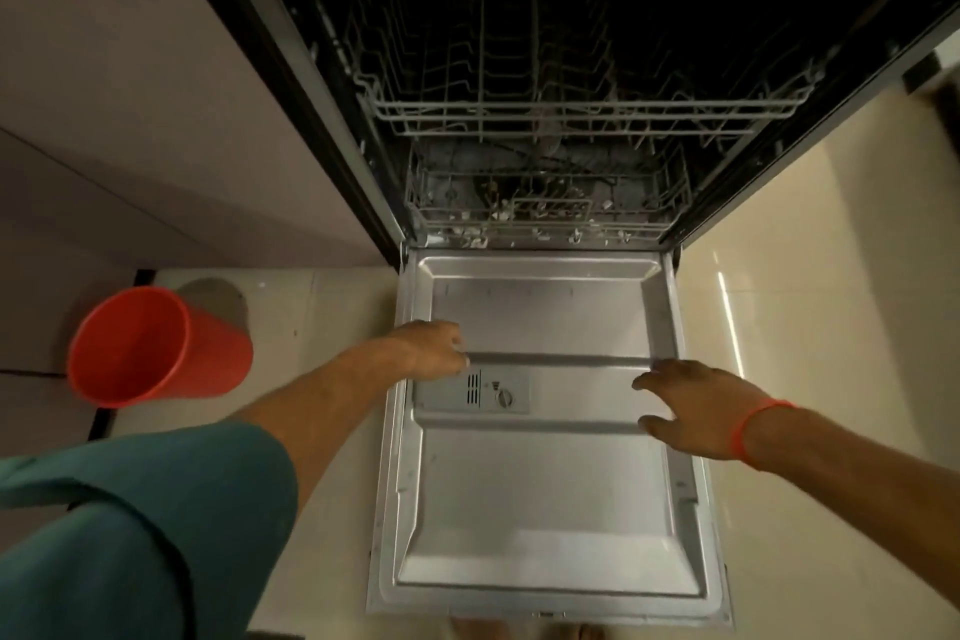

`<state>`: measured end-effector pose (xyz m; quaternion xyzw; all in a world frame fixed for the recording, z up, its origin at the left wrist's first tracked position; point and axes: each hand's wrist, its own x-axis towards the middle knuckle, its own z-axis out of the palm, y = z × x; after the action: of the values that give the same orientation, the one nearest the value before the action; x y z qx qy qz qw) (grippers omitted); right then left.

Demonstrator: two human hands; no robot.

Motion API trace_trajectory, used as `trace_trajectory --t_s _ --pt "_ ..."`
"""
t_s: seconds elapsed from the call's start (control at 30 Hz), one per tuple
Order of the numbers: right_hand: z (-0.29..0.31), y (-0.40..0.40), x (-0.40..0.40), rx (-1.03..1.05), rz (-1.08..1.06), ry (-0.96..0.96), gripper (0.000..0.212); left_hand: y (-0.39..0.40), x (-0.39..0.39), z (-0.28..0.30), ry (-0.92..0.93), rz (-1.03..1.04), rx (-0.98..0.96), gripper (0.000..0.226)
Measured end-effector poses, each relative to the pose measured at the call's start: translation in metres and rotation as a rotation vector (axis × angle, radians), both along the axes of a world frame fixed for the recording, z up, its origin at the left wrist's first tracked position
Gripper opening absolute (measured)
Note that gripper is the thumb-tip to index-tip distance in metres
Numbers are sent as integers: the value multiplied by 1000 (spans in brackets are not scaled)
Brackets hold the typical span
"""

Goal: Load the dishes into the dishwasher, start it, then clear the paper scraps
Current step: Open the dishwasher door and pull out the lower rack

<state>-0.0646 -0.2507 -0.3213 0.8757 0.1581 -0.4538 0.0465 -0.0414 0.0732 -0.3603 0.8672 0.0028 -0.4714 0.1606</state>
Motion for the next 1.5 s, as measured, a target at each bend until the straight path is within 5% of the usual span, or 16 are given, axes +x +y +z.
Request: trace_trajectory --t_s 0.37,0.57,0.97,1.27,1.5 --pt "-22 13 135 -82 128 -185 64 11 116 -7 -222 -203 217 50" --pt "-57 31 190 -71 54 -267 80 -10 162 -40 -330 -151 195 82" --pt "-111 27 238 -125 -27 -200 92 -19 184 -88 -314 -100 200 89" --pt "-124 37 250 76 -68 -208 95 -25 172 -123 -264 214 39 87" --pt "-117 52 242 412 -511 -25 87 -31 167 -124 -220 104 128 92"
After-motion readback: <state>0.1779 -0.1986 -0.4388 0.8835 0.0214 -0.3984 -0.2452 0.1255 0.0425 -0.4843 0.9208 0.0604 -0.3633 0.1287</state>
